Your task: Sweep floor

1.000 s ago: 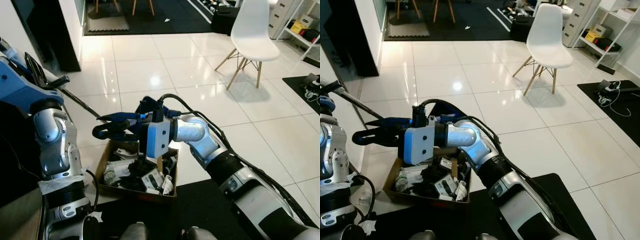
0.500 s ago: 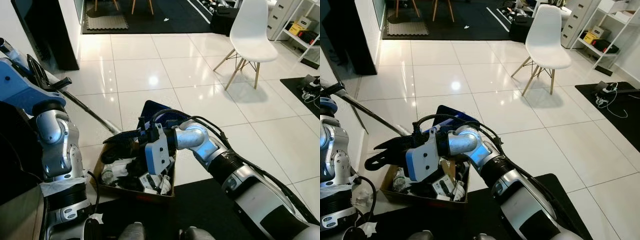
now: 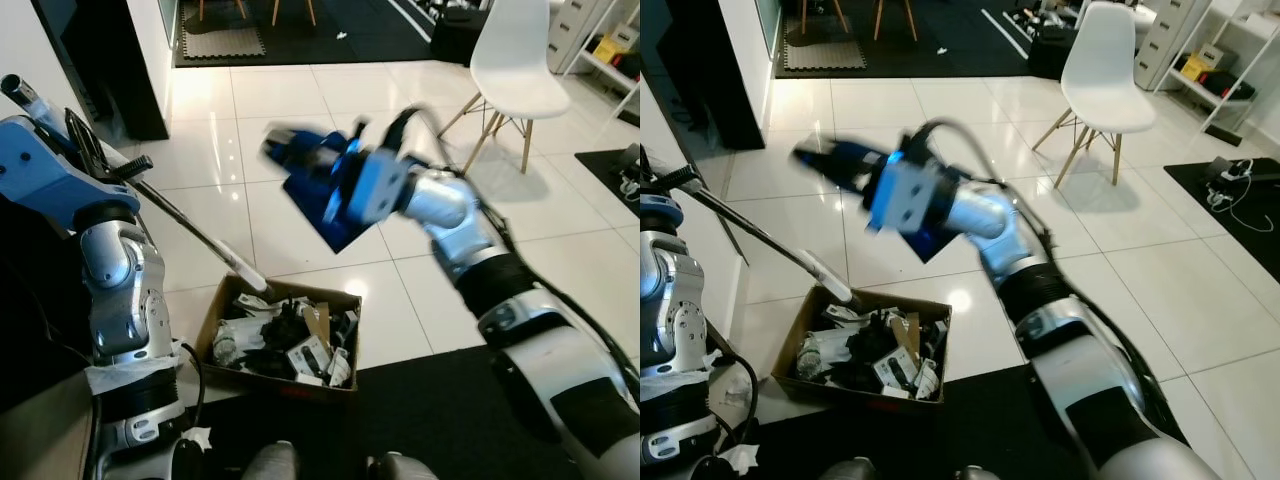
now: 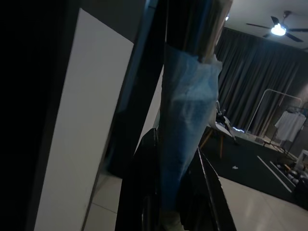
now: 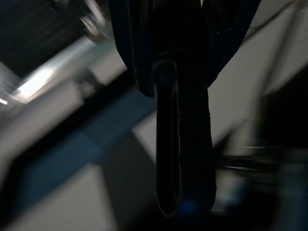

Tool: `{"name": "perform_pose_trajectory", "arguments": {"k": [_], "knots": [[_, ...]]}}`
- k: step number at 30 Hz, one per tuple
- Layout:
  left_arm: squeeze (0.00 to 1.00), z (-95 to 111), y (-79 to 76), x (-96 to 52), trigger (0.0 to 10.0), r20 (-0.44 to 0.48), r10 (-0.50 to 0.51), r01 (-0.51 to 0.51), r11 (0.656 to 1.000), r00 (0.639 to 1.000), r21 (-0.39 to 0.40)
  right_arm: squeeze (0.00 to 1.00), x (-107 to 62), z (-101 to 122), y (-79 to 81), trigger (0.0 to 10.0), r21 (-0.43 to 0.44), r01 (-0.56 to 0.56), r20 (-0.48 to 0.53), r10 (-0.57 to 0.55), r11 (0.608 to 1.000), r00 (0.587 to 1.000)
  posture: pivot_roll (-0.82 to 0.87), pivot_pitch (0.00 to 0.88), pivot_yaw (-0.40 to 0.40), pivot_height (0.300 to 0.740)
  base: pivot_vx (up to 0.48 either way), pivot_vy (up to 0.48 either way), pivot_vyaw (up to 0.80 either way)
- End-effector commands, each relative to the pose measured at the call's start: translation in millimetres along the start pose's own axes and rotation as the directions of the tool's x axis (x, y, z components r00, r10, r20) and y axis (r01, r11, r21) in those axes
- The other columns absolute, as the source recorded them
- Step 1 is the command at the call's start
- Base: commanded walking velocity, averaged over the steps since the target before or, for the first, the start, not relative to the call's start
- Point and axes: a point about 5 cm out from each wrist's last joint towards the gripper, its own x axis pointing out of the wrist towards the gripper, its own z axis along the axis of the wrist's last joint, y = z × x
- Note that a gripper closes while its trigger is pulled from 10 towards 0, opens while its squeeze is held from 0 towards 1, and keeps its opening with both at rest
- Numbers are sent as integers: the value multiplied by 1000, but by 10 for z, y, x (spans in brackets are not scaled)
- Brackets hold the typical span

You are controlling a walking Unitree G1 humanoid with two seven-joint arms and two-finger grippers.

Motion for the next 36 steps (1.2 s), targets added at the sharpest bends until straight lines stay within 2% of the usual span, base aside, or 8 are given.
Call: {"name": "perform_pose_trajectory", "arguments": {"k": [1, 13, 15, 16, 17, 18, 22, 36], "knots": [[0, 60, -133, 42, 10000, 20, -65, 66, 998, 998, -22, 0, -103, 35, -279, 10000, 42, 203, -10, -202, 978, 979, 80, 0, 11, 740, 0, 0, 0], [0, -39, -312, 132, 10000, -58, -165, 164, 986, 985, -21, 0, -849, 82, -691, 10000, 116, 670, -155, -653, 733, 742, 28, 8, 98, 740, 0, 0, 0], [0, -39, -312, 132, 10000, -58, -165, 164, 986, 985, -21, 0, -849, 82, -691, 10000, 116, 670, -155, -653, 733, 742, 28, 8, 98, 740, 0, 0, 0], [0, -60, -303, 144, 10000, -84, -172, 173, 985, 981, -1, 0, -967, 124, -738, 10000, 165, 759, -183, -737, 630, 651, 20, 13, 113, 740, 0, 0, 0], [0, -60, -303, 144, 10000, -84, -172, 173, 985, 981, -1, 0, -967, 124, -738, 10000, 165, 759, -183, -737, 630, 651, 20, 13, 113, 740, 0, 0, 0], [0, -86, -291, 140, 10000, -110, -176, 178, 984, 978, 7, 0, -1060, 140, -754, 10000, 198, 814, -213, -786, 546, 580, 17, 16, 116, 740, 0, 0, 0], [0, -190, -291, 77, 10000, -175, -193, 199, 980, 966, 17, 0, -1163, 105, -700, 10000, 200, 852, -278, -806, 483, 522, 15, 19, 116, 740, 0, 0, 0], [0, -425, -203, -214, 10000, -302, -190, 243, 959, 934, 147, 0, -1142, 26, -271, 10000, 147, 759, -418, -656, 634, 629, 7, 10, 84, 740, 0, 0, 0]]}}
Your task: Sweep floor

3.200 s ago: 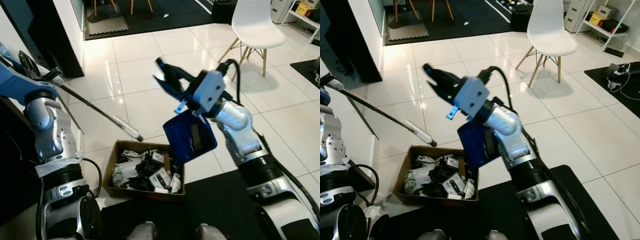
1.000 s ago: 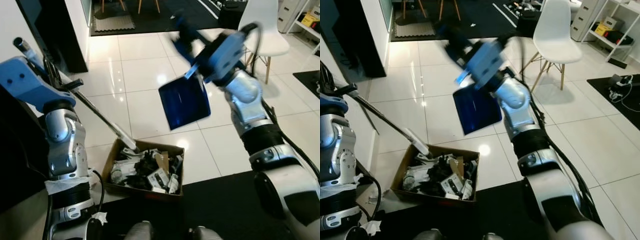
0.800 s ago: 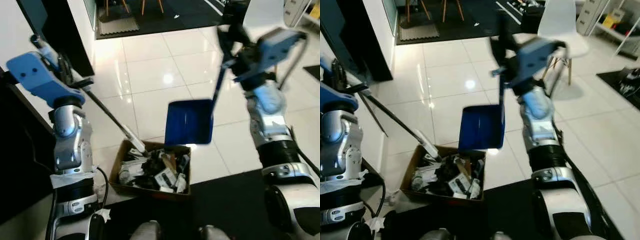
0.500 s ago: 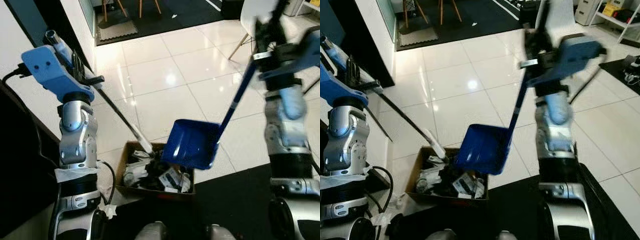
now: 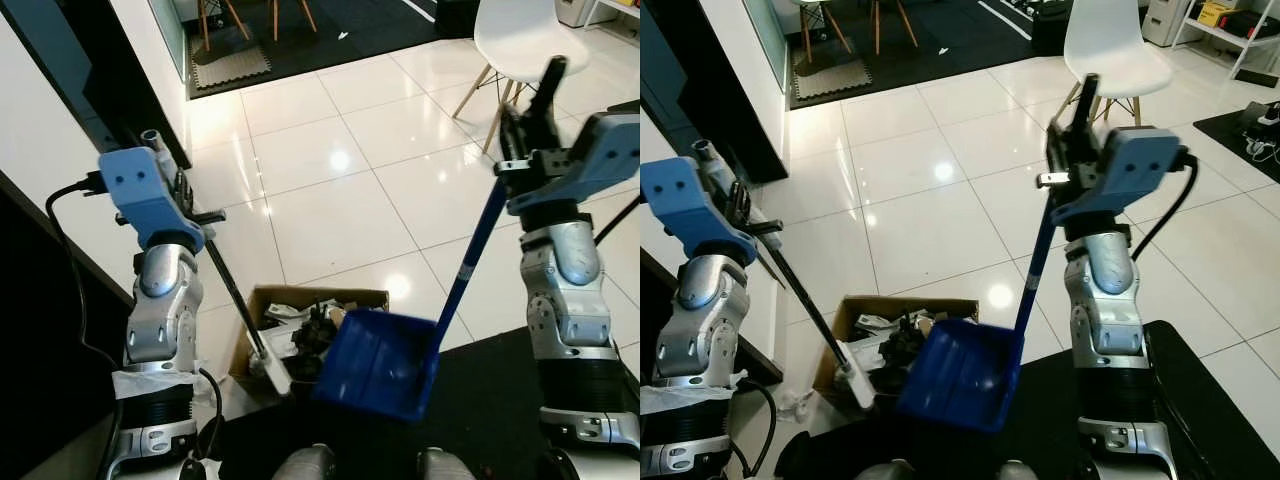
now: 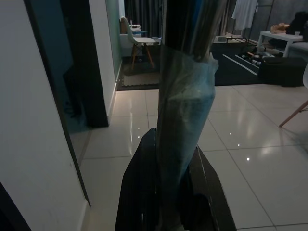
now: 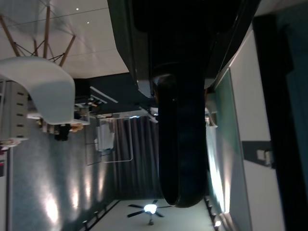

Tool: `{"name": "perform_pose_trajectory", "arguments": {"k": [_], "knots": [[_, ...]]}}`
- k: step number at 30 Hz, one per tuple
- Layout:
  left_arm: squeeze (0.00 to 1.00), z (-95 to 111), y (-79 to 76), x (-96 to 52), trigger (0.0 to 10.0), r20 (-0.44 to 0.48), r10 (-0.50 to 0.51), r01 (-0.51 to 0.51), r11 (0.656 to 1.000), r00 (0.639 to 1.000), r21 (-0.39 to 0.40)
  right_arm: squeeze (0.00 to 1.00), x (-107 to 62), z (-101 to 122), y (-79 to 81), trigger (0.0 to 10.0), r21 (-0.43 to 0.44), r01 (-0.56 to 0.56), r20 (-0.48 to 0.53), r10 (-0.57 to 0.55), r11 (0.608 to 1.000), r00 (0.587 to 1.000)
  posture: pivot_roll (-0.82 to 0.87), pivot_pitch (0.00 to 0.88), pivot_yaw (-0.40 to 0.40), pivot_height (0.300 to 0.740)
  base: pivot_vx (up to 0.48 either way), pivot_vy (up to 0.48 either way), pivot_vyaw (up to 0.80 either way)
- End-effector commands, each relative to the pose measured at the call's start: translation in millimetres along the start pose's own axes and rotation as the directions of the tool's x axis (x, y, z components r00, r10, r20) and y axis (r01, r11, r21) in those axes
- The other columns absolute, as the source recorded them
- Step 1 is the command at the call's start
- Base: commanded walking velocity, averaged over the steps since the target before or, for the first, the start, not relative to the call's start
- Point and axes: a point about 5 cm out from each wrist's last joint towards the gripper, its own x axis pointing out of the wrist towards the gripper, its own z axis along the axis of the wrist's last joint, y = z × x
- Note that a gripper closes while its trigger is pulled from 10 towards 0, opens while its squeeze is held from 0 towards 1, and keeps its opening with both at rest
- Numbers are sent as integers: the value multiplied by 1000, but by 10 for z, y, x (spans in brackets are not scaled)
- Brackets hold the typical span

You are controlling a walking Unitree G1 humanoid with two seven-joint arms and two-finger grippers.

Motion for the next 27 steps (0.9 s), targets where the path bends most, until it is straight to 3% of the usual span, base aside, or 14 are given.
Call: {"name": "perform_pose_trajectory", "arguments": {"k": [1, 7, 8, 16, 27], "knots": [[0, 136, 55, -2, 10000, 74, 17, -22, 998, 997, 63, 0, 44, 132, 71, 10000, -7, -37, 56, 37, 999, 998, 7, 10, 84, 740, 0, 0, 0], [0, 111, 142, -10, 10000, 67, 95, -99, 993, 993, 59, 0, 61, 124, 220, 10000, -42, -226, 44, 228, 973, 973, 10, 8, 65, 740, 0, 0, 0], [0, 88, 177, -20, 10000, 48, 83, -84, 996, 995, 28, 0, 58, 137, 294, 10000, -48, -311, 34, 313, 949, 949, 14, 9, 58, 740, 0, 0, 0], [0, 214, 239, -39, 10000, 104, 90, -92, 995, 991, 21, 0, 86, 151, 300, 10000, -65, -333, 29, 336, 941, 942, 28, 16, 42, 740, 0, 0, 0], [0, 403, 196, -48, 10000, 182, 63, -67, 998, 981, 18, 0, 105, 156, 304, 10000, -53, -334, 38, 336, 941, 941, 32, 20, 41, 740, 0, 0, 0]]}}
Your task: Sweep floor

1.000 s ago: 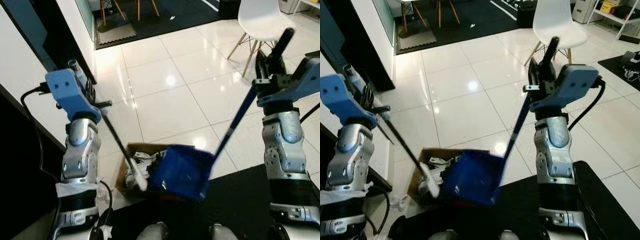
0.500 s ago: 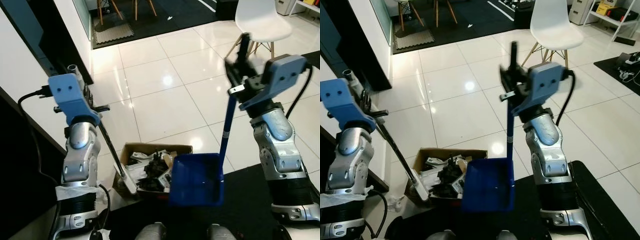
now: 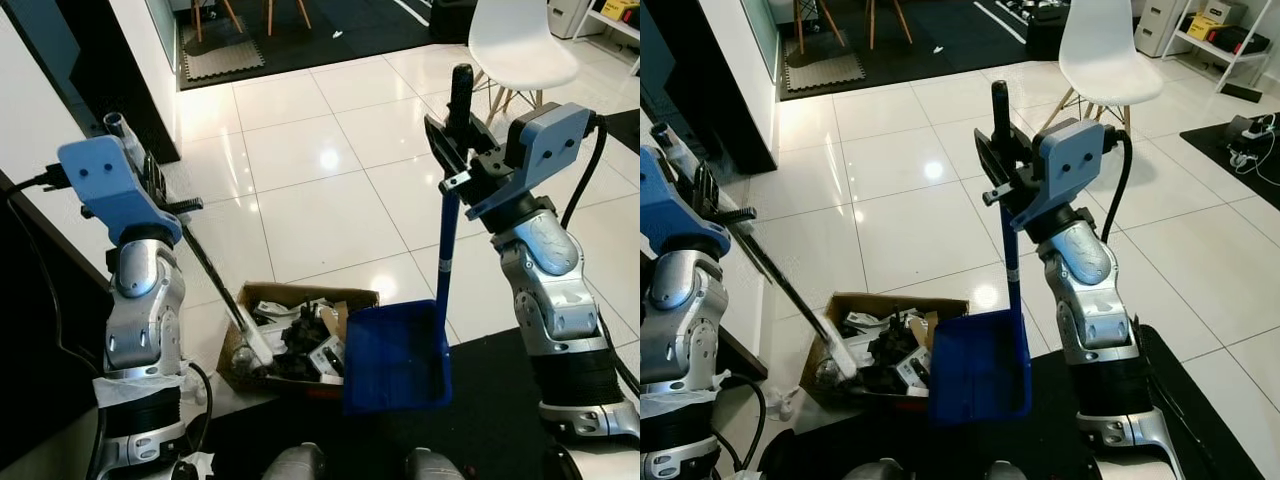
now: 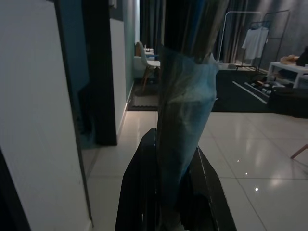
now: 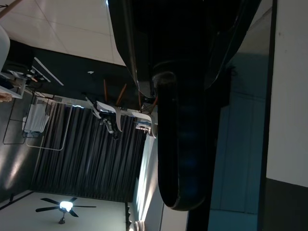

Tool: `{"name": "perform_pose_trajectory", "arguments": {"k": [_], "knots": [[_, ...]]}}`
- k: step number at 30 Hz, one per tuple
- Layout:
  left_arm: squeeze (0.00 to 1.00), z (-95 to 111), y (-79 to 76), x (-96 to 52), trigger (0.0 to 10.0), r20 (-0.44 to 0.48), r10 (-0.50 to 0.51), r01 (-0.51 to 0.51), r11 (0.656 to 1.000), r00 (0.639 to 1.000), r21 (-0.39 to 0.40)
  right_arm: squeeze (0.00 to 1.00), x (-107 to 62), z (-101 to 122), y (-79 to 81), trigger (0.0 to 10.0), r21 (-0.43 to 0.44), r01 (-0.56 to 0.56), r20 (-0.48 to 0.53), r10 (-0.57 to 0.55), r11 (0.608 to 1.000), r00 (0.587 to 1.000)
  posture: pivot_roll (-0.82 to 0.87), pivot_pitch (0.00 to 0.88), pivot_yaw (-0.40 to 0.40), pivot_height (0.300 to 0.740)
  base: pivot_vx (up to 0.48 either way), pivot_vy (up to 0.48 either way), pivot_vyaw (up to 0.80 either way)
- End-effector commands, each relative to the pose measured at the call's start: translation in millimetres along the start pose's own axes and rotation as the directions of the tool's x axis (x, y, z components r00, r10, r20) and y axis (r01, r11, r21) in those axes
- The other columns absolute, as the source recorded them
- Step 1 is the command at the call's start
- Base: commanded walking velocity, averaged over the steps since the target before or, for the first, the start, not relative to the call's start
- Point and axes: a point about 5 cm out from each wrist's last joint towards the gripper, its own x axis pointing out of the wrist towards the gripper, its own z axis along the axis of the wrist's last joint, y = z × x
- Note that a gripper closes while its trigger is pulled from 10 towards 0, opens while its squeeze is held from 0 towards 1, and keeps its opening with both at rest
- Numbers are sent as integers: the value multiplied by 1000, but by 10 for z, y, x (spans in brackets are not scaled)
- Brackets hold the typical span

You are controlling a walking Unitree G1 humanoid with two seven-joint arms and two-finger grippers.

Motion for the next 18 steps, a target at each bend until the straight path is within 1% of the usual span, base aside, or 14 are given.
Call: {"name": "perform_pose_trajectory", "arguments": {"k": [1, 18], "knots": [[0, 136, 31, 17, 10000, 63, -2, 0, 1000, 998, 27, 0, 37, 84, -27, 10000, -4, 6, 41, -6, 1000, 999, 32, 20, 41, 740, 0, 0, 0], [0, 145, 15, 11, 10000, 62, 5, -5, 1000, 998, 6, 0, 37, 57, -12, 10000, 10, 10, 36, -10, 1000, 999, 37, 21, 39, 740, 0, 0, 0]]}}
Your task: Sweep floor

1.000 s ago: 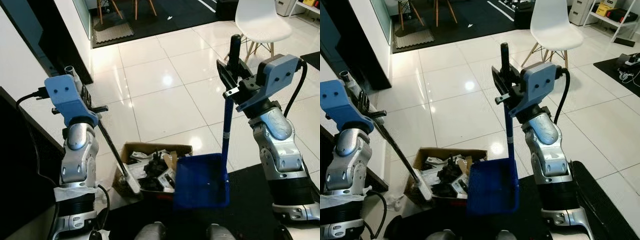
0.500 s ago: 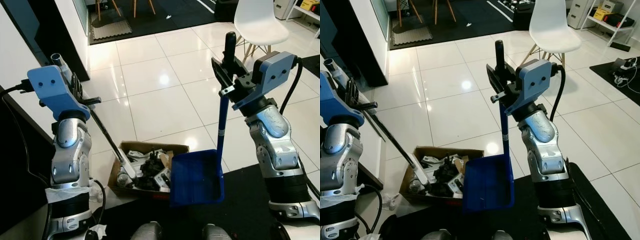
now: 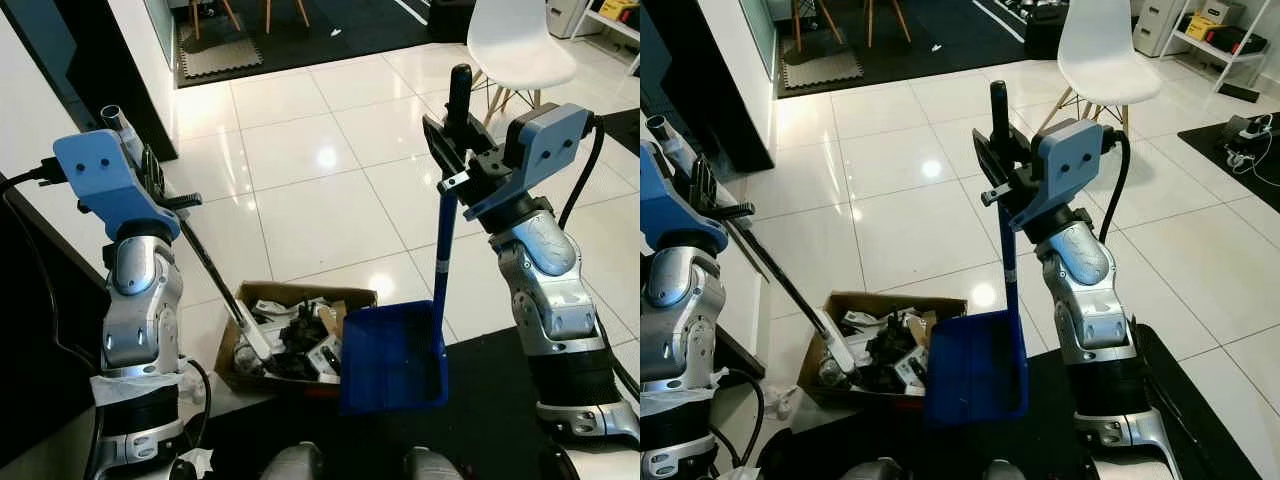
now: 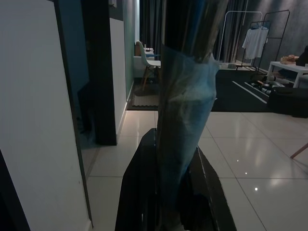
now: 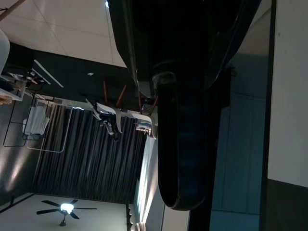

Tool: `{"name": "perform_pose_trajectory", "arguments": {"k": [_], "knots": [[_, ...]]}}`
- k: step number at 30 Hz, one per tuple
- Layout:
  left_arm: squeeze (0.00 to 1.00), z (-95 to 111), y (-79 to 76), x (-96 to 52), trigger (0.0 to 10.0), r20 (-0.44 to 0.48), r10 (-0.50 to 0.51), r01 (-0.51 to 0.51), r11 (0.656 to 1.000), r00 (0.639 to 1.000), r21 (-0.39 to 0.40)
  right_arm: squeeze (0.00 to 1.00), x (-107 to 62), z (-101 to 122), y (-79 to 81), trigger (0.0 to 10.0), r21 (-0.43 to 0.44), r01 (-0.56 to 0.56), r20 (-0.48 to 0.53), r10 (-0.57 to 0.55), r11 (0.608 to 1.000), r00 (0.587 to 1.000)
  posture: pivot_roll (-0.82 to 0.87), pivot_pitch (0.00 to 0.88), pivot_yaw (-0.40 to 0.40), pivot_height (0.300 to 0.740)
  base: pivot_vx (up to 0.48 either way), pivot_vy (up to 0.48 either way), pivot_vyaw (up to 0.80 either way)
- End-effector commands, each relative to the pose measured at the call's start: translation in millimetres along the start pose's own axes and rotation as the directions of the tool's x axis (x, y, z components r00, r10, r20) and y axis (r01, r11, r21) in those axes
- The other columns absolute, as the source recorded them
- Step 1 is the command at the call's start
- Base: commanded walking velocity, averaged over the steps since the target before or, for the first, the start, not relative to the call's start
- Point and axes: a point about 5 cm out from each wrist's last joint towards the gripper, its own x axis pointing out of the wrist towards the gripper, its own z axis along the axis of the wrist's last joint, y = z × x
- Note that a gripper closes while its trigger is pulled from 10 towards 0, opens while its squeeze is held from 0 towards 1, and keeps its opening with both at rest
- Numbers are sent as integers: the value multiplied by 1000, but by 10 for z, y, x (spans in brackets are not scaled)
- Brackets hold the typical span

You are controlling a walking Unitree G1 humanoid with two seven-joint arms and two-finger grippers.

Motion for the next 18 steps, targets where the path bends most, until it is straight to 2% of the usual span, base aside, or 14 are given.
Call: {"name": "perform_pose_trajectory", "arguments": {"k": [1, 18], "knots": [[0, 145, 14, 10, 10000, 64, 2, -2, 1000, 998, 6, 0, 35, 69, -21, 10000, -1, 5, 36, -5, 1000, 999, 37, 21, 39, 740, 0, 0, 0], [0, 158, 10, -4, 10000, 77, -7, 7, 1000, 997, -8, 0, 46, 54, -11, 10000, 17, 18, 38, -19, 1000, 999, 41, 20, 37, 740, 0, 0, 0]]}}
